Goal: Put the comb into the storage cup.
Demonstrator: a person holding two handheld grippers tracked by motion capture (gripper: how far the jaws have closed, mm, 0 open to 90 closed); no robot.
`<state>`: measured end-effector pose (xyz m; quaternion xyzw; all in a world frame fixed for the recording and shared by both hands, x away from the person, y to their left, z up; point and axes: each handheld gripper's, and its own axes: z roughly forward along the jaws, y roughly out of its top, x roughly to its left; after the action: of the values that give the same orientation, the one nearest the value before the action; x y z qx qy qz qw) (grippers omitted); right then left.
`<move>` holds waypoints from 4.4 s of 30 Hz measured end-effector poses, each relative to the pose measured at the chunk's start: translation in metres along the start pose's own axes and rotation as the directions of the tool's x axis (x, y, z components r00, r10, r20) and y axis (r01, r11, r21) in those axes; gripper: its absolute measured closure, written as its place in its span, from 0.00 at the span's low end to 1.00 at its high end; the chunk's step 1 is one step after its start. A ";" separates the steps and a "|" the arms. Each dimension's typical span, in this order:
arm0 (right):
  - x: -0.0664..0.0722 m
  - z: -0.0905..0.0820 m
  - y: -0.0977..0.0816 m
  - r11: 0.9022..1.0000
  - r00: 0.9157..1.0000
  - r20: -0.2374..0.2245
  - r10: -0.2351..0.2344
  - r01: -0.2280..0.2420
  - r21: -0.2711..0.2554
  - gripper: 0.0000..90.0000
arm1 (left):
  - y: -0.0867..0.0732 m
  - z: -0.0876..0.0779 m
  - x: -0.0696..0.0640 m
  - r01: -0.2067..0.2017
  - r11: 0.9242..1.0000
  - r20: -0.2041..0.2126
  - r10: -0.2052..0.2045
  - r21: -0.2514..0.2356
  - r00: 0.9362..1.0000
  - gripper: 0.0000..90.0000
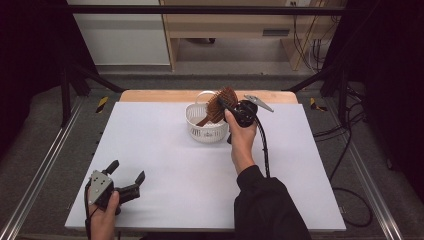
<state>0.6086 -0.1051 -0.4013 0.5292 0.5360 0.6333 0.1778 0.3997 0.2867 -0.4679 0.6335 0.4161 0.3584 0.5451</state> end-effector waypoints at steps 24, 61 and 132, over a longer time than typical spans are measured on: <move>-0.015 0.001 0.000 0.999 1.000 0.022 0.011 -0.012 0.037 0.45 | 0.000 0.000 0.000 0.000 1.000 0.003 0.000 0.000 1.000 0.02; -0.025 0.000 -0.002 0.999 0.998 0.053 0.022 -0.024 0.045 0.42 | 0.000 0.001 0.000 -0.003 1.000 0.008 0.003 0.006 1.000 0.02; -0.023 -0.004 0.003 0.998 0.998 0.057 0.014 -0.017 0.056 0.08 | -0.001 0.001 0.000 -0.004 1.000 0.013 0.004 0.011 1.000 0.02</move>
<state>0.6142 -0.1261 -0.4094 0.5561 0.5443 0.6038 0.1729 0.4008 0.2859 -0.4686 0.6397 0.4133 0.3531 0.5434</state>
